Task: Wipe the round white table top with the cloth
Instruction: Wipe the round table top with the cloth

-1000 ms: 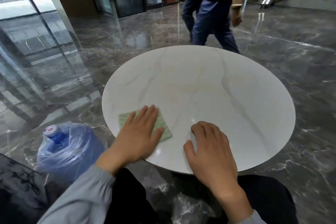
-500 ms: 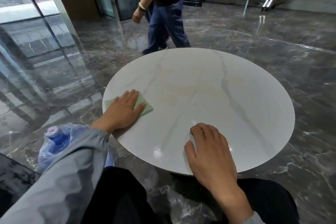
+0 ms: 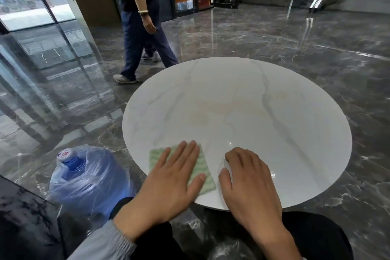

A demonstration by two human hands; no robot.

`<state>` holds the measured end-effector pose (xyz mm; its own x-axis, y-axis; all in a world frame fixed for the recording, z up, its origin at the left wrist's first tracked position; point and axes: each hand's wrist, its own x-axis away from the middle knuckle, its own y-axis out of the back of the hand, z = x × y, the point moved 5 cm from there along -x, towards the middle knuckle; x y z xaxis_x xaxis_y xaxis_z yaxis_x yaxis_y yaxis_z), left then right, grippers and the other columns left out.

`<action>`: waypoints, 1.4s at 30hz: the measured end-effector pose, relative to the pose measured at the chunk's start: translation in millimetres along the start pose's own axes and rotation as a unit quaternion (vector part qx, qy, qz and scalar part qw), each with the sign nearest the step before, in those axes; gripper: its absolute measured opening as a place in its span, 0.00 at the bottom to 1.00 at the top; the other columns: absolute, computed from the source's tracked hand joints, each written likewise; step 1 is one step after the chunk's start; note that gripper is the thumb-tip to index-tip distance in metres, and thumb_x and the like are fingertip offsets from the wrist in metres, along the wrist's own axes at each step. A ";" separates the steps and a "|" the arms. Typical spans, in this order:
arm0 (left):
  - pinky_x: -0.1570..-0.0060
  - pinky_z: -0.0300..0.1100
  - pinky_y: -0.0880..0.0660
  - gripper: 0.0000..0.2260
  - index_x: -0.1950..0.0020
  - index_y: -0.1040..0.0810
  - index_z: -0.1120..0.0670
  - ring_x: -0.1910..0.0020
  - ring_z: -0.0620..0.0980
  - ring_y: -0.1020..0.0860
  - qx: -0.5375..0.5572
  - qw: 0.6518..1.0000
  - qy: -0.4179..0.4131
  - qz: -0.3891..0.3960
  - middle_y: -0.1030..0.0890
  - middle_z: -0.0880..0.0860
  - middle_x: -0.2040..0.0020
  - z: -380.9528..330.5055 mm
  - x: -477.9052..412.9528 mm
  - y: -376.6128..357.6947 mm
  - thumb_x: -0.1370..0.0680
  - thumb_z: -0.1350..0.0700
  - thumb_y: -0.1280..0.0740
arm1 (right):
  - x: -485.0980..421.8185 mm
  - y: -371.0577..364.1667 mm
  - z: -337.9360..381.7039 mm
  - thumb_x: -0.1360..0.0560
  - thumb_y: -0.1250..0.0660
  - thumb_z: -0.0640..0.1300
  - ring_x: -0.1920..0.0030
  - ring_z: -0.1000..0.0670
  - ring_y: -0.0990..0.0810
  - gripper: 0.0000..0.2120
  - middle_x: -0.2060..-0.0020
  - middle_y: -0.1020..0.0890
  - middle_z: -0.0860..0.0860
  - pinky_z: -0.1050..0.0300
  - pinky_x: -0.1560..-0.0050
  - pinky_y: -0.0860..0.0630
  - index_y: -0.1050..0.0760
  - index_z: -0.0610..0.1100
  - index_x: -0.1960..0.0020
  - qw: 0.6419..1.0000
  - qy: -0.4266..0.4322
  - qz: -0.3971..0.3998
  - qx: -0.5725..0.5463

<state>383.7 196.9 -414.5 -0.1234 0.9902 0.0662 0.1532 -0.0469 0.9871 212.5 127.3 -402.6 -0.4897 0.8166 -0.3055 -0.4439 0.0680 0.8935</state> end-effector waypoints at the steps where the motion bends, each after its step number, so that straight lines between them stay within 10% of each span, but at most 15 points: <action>1: 0.19 0.46 0.67 0.36 0.16 0.66 0.44 0.21 0.37 0.71 0.003 1.000 -0.001 0.003 0.68 0.39 0.18 -0.5 3.2 -0.8 0.22 0.31 0.67 | -0.1 0.5 0.2 0.22 0.45 0.49 0.44 0.50 0.29 0.09 0.48 0.27 0.56 0.51 0.42 0.28 0.29 0.50 0.46 1.000 -0.001 0.001 -0.003; 12: 0.18 0.53 0.56 0.33 0.14 0.54 0.51 0.15 0.49 0.55 0.008 0.988 0.154 0.016 0.54 0.49 0.13 145.0 -119.1 34.1 0.14 0.37 0.53 | 1.5 -2.7 -2.3 0.22 0.43 0.48 0.43 0.49 0.28 0.12 0.45 0.25 0.54 0.52 0.42 0.28 0.26 0.48 0.43 1.000 -0.002 -0.010 -0.003; 22: 0.19 0.50 0.65 0.38 0.15 0.63 0.49 0.17 0.47 0.66 0.000 0.999 0.041 0.003 0.64 0.46 0.16 10.7 -7.2 -0.7 0.23 0.33 0.69 | 0.0 -2.7 -0.5 0.22 0.45 0.46 0.43 0.49 0.28 0.11 0.46 0.25 0.54 0.50 0.42 0.28 0.27 0.48 0.44 1.000 -0.003 -0.012 0.003; 25: 0.22 0.53 0.53 0.32 0.14 0.49 0.54 0.15 0.51 0.52 -0.009 1.000 -0.007 -0.022 0.49 0.52 0.14 -25.2 31.1 -11.2 0.14 0.37 0.59 | -0.7 -1.5 0.2 0.22 0.45 0.46 0.43 0.50 0.28 0.10 0.46 0.26 0.55 0.51 0.42 0.28 0.28 0.49 0.44 1.000 -0.003 -0.004 0.002; 30: 0.20 0.44 0.68 0.37 0.16 0.65 0.44 0.18 0.40 0.68 0.025 0.998 0.056 -0.013 0.67 0.41 0.17 4.9 4.2 -1.0 0.22 0.29 0.68 | -1.5 -2.0 -0.8 0.23 0.45 0.47 0.43 0.50 0.29 0.10 0.45 0.26 0.56 0.51 0.42 0.29 0.28 0.49 0.44 1.000 -0.006 0.003 0.006; 37: 0.18 0.51 0.59 0.32 0.14 0.56 0.51 0.15 0.49 0.58 0.020 0.986 0.166 0.008 0.57 0.49 0.13 117.4 -85.7 28.1 0.14 0.38 0.53 | -1.7 -2.2 -0.6 0.23 0.44 0.47 0.45 0.50 0.29 0.10 0.47 0.26 0.56 0.52 0.43 0.29 0.28 0.49 0.45 1.000 -0.013 -0.008 0.000; 42: 0.18 0.52 0.62 0.36 0.14 0.59 0.52 0.15 0.49 0.61 -0.004 0.991 0.129 0.032 0.60 0.49 0.14 65.1 -64.4 17.3 0.17 0.35 0.61 | -1.5 -2.3 -0.2 0.23 0.46 0.45 0.44 0.49 0.27 0.12 0.46 0.25 0.54 0.51 0.43 0.29 0.27 0.48 0.43 1.000 -0.011 -0.012 0.011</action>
<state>458.2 140.9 -411.2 -0.3603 0.9186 0.1623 0.1611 -0.1101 0.9808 214.1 125.8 -404.2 -0.4630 0.8265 -0.3204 -0.4391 0.1001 0.8929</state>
